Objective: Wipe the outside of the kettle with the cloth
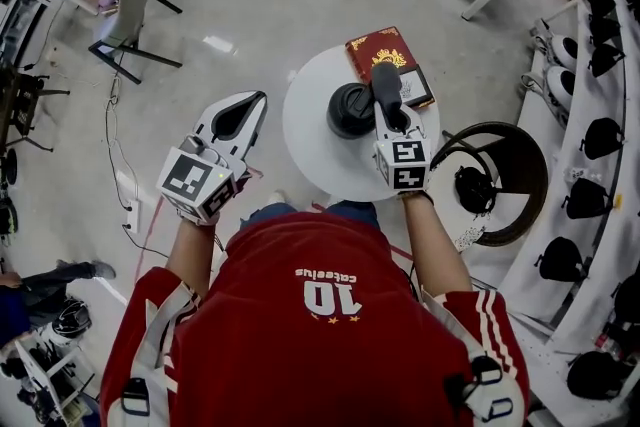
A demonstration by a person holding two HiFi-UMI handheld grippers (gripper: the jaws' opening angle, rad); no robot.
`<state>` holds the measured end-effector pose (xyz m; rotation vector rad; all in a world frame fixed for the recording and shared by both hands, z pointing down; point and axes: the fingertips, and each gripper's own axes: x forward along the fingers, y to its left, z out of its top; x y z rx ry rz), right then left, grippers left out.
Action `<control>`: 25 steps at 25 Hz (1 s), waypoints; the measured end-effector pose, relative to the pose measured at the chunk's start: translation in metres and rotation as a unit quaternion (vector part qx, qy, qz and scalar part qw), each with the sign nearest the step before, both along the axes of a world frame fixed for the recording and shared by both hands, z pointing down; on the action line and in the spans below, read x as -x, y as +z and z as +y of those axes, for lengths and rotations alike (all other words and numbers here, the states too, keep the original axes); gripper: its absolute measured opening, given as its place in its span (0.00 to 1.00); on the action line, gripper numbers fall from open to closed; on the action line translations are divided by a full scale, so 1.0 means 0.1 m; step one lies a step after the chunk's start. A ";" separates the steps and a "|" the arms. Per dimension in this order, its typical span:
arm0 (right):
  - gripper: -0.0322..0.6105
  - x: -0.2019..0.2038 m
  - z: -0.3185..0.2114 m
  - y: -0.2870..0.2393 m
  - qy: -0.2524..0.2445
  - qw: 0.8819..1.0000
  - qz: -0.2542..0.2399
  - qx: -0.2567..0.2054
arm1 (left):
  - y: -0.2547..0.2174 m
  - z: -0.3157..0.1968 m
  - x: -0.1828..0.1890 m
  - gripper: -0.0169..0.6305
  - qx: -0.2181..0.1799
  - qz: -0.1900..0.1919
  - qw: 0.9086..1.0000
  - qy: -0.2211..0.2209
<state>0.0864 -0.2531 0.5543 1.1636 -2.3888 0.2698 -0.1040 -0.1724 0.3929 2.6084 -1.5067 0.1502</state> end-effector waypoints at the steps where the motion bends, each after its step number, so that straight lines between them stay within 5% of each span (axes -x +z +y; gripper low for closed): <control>1: 0.12 0.04 0.01 0.01 -0.002 1.000 0.000 0.002 | 0.00 0.01 0.04 0.03 0.000 0.000 1.000 -0.002; 25: 0.12 1.01 0.44 0.04 -0.055 0.998 -0.011 0.022 | -0.05 0.52 0.88 0.03 -0.006 0.010 0.999 -0.047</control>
